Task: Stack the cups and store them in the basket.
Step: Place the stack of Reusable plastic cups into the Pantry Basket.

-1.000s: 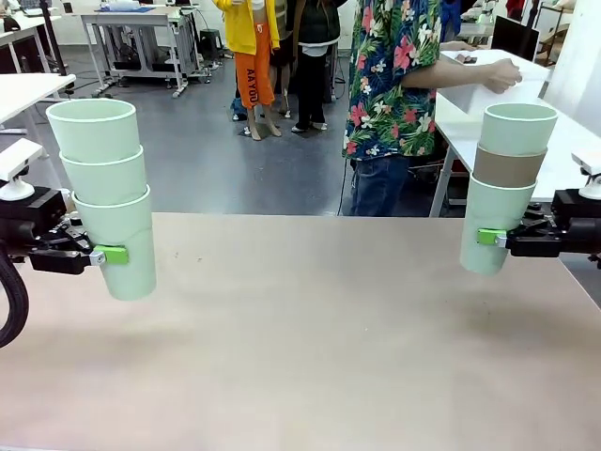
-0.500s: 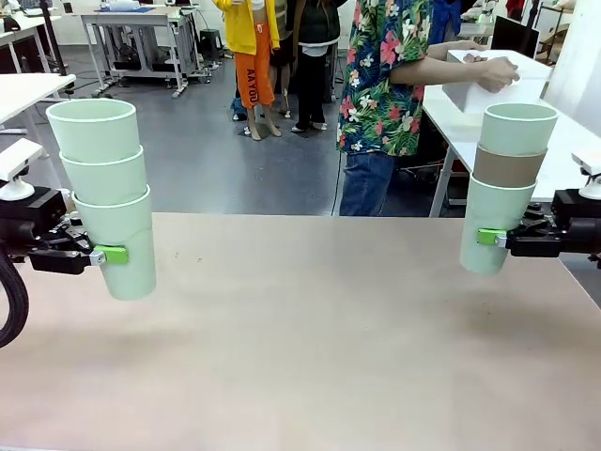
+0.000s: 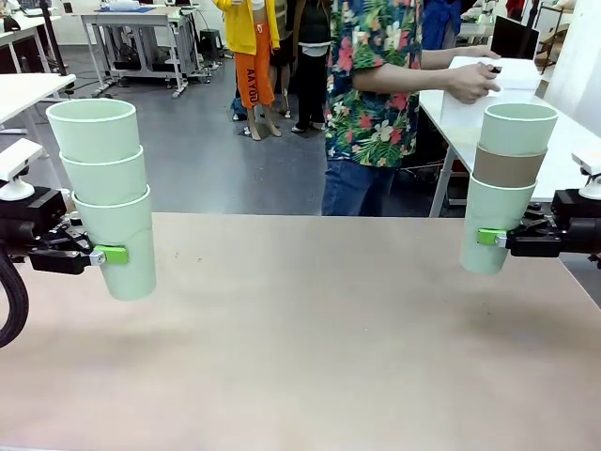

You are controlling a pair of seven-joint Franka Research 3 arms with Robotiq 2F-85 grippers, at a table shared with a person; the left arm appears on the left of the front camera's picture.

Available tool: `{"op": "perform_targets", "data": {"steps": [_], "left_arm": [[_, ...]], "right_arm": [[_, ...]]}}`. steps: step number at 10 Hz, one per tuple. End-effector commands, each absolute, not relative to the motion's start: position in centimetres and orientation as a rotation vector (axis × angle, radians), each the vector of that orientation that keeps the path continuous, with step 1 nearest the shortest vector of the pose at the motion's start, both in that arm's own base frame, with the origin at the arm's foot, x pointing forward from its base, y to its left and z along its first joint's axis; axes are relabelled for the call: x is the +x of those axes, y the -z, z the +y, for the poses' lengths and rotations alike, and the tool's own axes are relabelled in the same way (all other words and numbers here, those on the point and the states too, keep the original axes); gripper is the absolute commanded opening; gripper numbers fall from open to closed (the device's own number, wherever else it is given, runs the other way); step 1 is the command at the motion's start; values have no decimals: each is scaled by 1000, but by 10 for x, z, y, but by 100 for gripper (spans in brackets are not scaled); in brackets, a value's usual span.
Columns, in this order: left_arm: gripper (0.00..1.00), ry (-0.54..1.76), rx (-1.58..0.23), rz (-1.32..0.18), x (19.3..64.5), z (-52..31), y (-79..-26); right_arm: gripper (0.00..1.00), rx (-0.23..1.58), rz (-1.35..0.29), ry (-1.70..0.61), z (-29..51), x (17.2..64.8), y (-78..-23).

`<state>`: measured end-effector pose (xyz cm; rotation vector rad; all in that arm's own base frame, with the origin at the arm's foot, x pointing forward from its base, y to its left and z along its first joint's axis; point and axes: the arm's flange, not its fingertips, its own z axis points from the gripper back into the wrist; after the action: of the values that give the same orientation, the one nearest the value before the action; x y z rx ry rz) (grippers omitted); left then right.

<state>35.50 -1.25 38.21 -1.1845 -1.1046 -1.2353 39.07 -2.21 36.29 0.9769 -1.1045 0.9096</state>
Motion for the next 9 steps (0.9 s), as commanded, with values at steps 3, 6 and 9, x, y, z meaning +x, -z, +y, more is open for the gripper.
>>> {"op": "perform_targets", "data": {"steps": [3, 6, 9], "left_arm": [[86, 1233, -1190, -1099, 354, -14, -387], [86, 1233, -1190, -1099, 354, -14, -387], [86, 1233, -1190, -1099, 354, -14, -387]], "right_arm": [[85, 972, -1113, -914, -22, 391, -366], [85, 972, -1113, -914, -22, 391, -366], [85, 972, -1113, -914, -22, 391, -366]]}}
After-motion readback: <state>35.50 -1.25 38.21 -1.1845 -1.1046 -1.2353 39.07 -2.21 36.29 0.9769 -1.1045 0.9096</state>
